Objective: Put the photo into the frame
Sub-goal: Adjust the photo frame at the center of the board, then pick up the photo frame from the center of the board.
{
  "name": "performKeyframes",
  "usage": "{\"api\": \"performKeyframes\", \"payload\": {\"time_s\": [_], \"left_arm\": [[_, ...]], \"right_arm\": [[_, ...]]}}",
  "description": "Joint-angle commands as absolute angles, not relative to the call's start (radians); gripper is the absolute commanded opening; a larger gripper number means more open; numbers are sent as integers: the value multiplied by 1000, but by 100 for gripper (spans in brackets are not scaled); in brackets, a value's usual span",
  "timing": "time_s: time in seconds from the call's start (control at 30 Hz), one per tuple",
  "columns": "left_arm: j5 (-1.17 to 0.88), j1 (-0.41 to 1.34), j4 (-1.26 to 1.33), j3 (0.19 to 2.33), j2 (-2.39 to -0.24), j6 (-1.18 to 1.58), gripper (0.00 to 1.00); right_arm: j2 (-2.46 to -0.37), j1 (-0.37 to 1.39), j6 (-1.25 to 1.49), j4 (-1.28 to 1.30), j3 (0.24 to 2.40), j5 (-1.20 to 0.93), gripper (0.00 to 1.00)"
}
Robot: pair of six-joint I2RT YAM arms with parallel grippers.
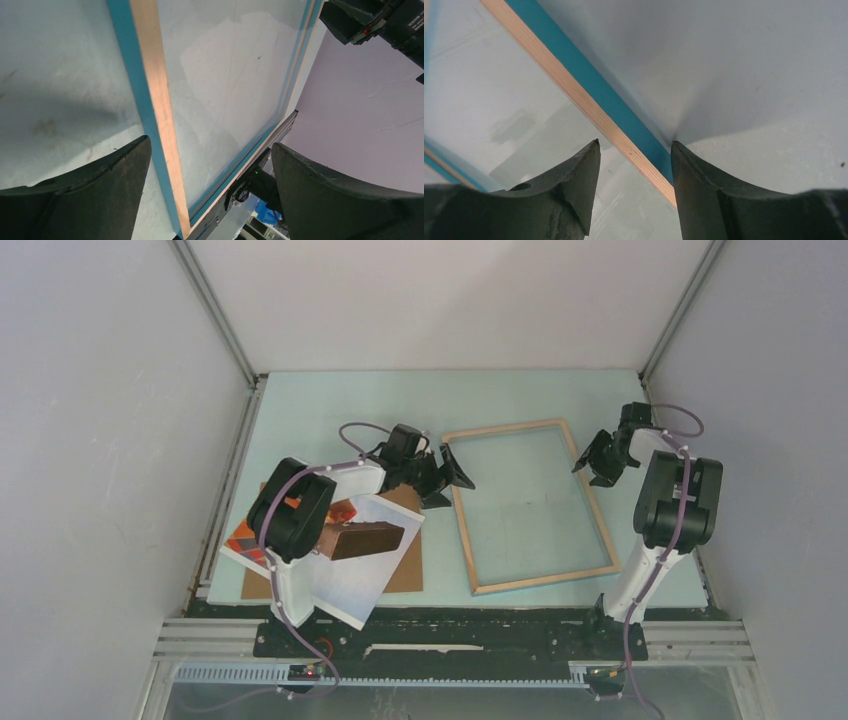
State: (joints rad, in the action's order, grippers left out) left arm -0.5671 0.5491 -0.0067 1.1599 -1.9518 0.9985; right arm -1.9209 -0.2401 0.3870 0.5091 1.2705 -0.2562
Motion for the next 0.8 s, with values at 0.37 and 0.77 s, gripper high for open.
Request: {"api": "performKeyframes", "payload": {"time_s": [0.37,0.77], "left_arm": [[-456,367,-241,968,-1505,735,97],[-474,280,-239,855,-1361,698,98]], "right_arm": [[-1682,190,421,726,1324,-19,64],[-1907,633,580,807,1533,-3,53]]}}
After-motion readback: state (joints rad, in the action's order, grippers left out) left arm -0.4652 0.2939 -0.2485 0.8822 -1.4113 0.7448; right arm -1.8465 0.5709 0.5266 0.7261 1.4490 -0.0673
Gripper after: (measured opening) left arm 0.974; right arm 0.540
